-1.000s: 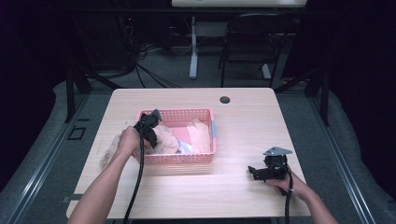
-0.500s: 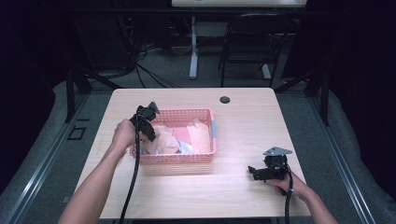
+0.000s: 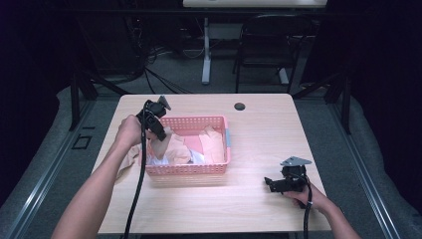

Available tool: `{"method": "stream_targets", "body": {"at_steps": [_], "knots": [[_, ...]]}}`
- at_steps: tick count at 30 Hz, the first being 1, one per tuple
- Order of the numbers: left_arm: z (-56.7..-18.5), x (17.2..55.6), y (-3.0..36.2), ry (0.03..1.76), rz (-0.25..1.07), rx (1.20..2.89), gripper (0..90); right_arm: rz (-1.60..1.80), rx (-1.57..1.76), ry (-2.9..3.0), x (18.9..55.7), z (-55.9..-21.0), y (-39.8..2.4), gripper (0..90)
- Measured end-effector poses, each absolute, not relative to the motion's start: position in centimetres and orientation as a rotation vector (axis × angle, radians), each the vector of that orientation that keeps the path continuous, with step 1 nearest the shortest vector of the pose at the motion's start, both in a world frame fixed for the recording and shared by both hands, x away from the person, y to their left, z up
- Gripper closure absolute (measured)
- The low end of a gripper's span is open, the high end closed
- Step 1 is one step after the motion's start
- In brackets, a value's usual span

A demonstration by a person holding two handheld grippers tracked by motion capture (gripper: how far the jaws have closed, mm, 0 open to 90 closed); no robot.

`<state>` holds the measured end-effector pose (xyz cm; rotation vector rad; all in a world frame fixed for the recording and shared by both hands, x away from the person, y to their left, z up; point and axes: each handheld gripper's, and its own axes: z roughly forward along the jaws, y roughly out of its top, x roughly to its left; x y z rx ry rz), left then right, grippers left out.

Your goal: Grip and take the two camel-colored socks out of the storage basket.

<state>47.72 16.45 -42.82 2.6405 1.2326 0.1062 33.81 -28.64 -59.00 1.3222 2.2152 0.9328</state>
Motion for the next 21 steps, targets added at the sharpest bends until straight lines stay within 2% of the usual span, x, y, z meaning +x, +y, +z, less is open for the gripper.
{"method": "stream_targets", "body": {"at_steps": [10,21], "knots": [[-39.2,47.6,16.2,1.197,0.143,2.63,76.0,0.942,1.323,2.212,33.8,-59.0,-28.6,0.0],[-37.9,47.6,15.6,1.162,0.144,2.641,76.0,0.933,1.318,2.222,33.8,-59.0,-28.6,0.0]]}}
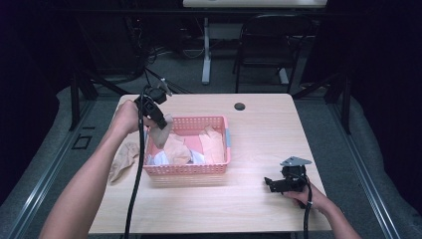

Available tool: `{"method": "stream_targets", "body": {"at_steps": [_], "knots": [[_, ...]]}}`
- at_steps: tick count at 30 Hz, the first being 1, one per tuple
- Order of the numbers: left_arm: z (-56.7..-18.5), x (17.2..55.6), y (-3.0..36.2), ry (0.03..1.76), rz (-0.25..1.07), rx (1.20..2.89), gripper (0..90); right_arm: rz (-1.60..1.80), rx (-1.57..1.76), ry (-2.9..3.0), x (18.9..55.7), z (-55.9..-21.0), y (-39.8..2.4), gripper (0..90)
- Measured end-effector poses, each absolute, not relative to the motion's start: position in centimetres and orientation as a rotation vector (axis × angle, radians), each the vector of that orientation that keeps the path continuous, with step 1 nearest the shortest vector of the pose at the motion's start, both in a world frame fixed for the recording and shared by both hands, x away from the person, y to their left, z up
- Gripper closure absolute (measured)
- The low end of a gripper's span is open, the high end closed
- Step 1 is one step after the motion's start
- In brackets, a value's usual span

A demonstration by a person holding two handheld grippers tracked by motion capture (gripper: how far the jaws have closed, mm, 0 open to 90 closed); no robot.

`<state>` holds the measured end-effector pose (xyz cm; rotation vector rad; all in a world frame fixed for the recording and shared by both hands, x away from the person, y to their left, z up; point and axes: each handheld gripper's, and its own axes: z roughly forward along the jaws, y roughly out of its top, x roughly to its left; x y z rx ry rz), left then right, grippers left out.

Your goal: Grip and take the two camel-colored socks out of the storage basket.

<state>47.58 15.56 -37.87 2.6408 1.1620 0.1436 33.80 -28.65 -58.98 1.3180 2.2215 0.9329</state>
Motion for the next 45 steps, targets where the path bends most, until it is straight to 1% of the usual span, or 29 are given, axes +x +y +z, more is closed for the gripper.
{"method": "stream_targets", "body": {"at_steps": [9,19,25,28,29,30,32,37,42,45], "knots": [[-36.8,46.9,16.6,1.163,0.152,2.629,76.0,0.927,1.321,2.223,33.8,-59.0,-28.6,0.0],[-35.2,46.1,19.5,1.199,0.176,2.609,76.0,0.927,1.32,2.223,33.8,-59.0,-28.6,0.0],[-34.3,45.3,23.1,1.27,0.194,2.578,76.0,0.928,1.319,2.222,33.8,-59.0,-28.6,0.0],[-34.2,45.0,24.2,1.291,0.197,2.571,75.9,0.927,1.32,2.223,33.8,-59.0,-28.6,0.0],[-34.2,44.7,25.2,1.315,0.203,2.557,75.9,0.928,1.319,2.222,33.8,-59.0,-28.6,0.0],[-34.2,44.7,25.2,1.315,0.203,2.557,75.9,0.928,1.319,2.222,33.8,-59.0,-28.6,0.0],[-34.1,44.4,26.8,1.347,0.2,2.55,75.9,0.927,1.32,2.223,33.8,-59.0,-28.6,0.0],[-34.4,44.1,28.7,1.389,0.194,2.537,76.0,0.931,1.323,2.218,33.8,-59.0,-28.6,0.0],[-35.3,43.9,29.7,1.419,0.181,2.52,76.0,0.92,1.325,2.222,33.8,-58.9,-28.6,0.0],[-36.8,43.9,30.7,1.454,0.152,2.514,76.0,0.92,1.323,2.221,33.8,-59.0,-28.6,0.0]]}}
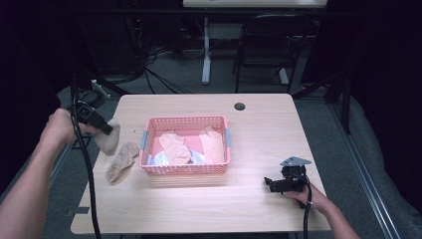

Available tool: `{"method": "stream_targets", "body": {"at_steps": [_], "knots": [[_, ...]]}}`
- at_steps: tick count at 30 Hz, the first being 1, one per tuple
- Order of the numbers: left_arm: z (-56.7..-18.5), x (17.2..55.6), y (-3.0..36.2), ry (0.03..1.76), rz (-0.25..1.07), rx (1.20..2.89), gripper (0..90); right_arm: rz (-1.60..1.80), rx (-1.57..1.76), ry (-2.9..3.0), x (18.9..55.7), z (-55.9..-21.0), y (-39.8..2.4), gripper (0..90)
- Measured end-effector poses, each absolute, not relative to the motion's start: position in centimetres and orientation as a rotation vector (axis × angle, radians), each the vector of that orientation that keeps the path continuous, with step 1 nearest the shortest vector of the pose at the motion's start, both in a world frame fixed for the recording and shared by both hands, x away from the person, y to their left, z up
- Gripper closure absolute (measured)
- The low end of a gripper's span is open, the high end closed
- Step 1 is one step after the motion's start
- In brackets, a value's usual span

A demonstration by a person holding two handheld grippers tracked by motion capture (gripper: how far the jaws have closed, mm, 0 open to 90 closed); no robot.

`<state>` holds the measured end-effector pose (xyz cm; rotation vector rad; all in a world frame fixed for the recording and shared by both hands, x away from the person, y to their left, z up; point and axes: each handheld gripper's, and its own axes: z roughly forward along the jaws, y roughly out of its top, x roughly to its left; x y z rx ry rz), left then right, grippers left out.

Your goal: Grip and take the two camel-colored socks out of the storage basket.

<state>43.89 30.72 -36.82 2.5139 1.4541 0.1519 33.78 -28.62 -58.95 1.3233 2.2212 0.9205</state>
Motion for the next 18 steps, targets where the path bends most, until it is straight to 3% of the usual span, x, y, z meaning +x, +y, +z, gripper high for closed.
{"method": "stream_targets", "body": {"at_steps": [18], "knots": [[-44.4,44.2,32.2,1.551,0.015,2.489,75.8,0.927,1.325,2.218,33.8,-59.0,-28.6,0.0]]}}
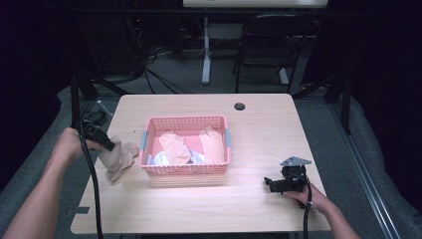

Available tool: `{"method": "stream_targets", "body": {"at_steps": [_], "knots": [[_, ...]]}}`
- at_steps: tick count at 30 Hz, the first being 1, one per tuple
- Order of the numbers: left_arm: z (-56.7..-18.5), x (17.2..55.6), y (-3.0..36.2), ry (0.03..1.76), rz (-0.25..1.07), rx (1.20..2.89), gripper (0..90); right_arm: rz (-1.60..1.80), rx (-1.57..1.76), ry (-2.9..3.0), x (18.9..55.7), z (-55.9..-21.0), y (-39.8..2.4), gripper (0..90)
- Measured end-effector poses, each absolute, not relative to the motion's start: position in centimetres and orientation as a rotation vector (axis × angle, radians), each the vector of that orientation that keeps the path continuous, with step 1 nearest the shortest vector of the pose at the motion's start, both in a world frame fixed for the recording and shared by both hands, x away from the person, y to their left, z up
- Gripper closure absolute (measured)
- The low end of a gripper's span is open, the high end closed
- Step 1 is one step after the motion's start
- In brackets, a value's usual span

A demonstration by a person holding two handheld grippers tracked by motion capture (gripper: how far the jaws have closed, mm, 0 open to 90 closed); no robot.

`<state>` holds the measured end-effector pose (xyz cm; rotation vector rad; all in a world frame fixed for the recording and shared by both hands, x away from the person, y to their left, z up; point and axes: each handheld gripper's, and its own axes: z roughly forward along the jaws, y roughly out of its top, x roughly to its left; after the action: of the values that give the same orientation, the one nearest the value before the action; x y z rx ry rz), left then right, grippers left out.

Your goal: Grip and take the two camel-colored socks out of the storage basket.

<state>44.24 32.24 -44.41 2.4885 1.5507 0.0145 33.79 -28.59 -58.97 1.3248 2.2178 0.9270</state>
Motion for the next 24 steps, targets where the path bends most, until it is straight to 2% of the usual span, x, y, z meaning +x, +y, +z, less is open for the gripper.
{"method": "stream_targets", "body": {"at_steps": [14,17,18,24], "knots": [[-52.2,44.3,32.4,1.642,-0.037,2.434,74.1,0.927,1.325,2.217,33.8,-59.0,-28.6,0.0],[-52.8,44.1,32.3,1.65,-0.036,2.421,71.0,0.927,1.325,2.216,33.8,-59.0,-28.6,0.0],[-52.9,44.1,32.3,1.661,-0.028,2.418,67.9,0.927,1.325,2.216,33.8,-59.0,-28.6,0.0],[-50.9,43.3,32.7,1.675,0.055,2.392,25.6,0.927,1.326,2.216,33.8,-59.0,-28.6,0.0]]}}
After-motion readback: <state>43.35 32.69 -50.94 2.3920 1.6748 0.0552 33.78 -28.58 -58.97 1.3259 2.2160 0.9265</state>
